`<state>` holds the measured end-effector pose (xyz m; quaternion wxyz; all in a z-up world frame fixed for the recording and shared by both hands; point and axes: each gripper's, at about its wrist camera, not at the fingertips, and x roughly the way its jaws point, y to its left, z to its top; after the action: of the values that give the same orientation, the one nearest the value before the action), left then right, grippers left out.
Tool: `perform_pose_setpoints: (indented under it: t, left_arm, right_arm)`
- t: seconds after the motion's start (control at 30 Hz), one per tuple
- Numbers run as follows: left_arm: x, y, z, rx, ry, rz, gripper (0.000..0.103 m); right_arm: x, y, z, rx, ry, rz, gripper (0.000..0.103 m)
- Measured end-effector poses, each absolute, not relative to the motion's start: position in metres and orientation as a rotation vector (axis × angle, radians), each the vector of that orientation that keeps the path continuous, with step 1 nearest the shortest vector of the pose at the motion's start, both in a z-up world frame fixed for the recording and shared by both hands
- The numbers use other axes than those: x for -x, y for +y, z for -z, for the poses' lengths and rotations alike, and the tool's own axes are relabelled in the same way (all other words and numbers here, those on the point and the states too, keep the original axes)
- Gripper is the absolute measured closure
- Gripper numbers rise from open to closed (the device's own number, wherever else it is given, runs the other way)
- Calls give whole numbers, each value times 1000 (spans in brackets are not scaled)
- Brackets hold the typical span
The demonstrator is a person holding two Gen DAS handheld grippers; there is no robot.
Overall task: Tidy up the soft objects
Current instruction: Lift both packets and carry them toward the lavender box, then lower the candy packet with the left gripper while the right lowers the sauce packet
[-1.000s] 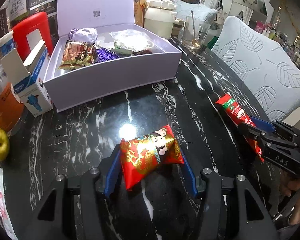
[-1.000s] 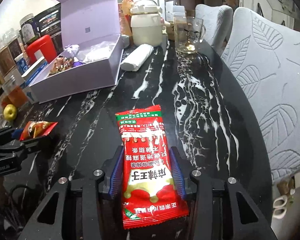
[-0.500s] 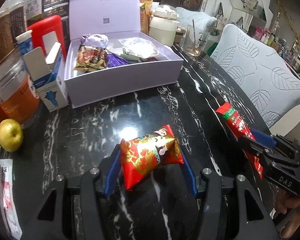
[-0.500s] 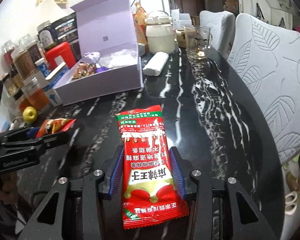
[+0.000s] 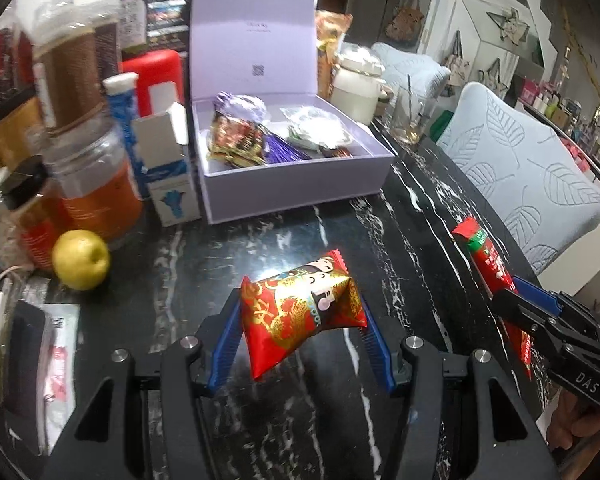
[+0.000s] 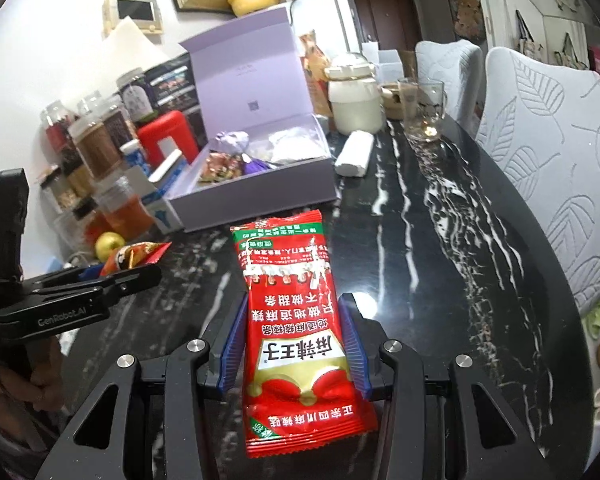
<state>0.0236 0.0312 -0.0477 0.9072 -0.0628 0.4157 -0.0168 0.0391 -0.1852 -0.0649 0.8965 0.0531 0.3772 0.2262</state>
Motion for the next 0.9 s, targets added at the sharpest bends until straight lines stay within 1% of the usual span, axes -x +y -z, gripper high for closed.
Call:
perform_pose_setpoints:
  t: [0.27,0.43,0.9]
  left_arm:
    - [-5,45,22,144,790,-1,48]
    - [1,48,-3,128,727,-6,48]
    - [-24,52,-70,101,545,3,48]
  right_arm:
    - [-24,-168,38,-103,708,-540,59]
    - [-20,-158,15,-101,644,-579,59]
    - [-42,-149,-50,-75,487,-618,59]
